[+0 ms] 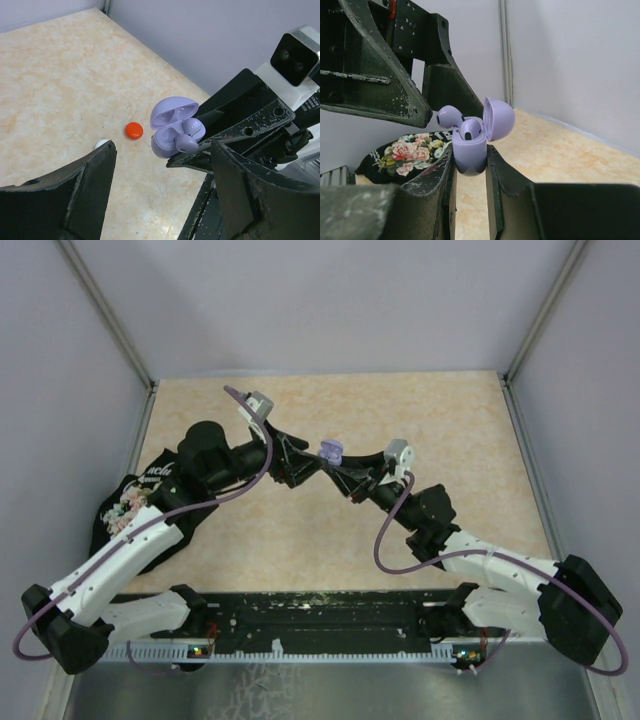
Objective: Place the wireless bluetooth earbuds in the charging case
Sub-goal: Adjust the earbud with the charging case.
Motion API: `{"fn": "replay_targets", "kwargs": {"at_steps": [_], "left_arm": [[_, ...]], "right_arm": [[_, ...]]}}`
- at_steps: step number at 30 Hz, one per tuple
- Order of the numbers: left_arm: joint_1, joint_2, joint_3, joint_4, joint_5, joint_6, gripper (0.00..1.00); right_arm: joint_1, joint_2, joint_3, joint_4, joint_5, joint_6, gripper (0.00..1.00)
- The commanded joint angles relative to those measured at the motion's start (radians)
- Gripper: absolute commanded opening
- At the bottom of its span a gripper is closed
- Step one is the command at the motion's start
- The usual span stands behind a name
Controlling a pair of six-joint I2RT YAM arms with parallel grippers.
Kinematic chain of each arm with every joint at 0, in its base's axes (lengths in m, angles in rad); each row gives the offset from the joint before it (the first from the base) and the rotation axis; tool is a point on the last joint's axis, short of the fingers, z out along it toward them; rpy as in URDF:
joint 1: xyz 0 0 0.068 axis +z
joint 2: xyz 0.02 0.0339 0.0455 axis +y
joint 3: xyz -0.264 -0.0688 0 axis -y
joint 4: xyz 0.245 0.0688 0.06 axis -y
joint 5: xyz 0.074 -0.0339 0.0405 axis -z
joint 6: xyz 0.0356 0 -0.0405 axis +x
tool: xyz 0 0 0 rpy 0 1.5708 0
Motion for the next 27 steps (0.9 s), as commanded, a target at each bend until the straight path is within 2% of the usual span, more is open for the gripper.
{"fn": "replay_targets", "kwargs": {"at_steps": [1, 10, 18, 22, 27], "left_arm": [[-0.018, 0.005, 0.042, 0.004, -0.076, 0.017, 0.80], [-0.018, -0.010, 0.035, -0.070, -0.158, 0.049, 0.68], [-0.017, -0.024, 0.032, -0.128, -0.245, 0.057, 0.65], [-0.010, -0.031, 0.040, -0.113, -0.204, 0.046, 0.69], [0.038, -0.033, 0.053, -0.086, -0.023, 0.058, 0.76]], "right_arm": [[0.000, -0.028, 0.034, 0.049, 0.010, -0.006, 0.00], [0.000, -0.035, 0.031, 0.049, 0.017, -0.009, 0.00], [-0.001, -0.045, 0.029, 0.040, 0.005, -0.013, 0.00], [-0.008, -0.052, 0.027, 0.018, -0.036, -0.015, 0.00], [-0.032, -0.075, 0.011, -0.001, -0.065, 0.005, 0.00]]}}
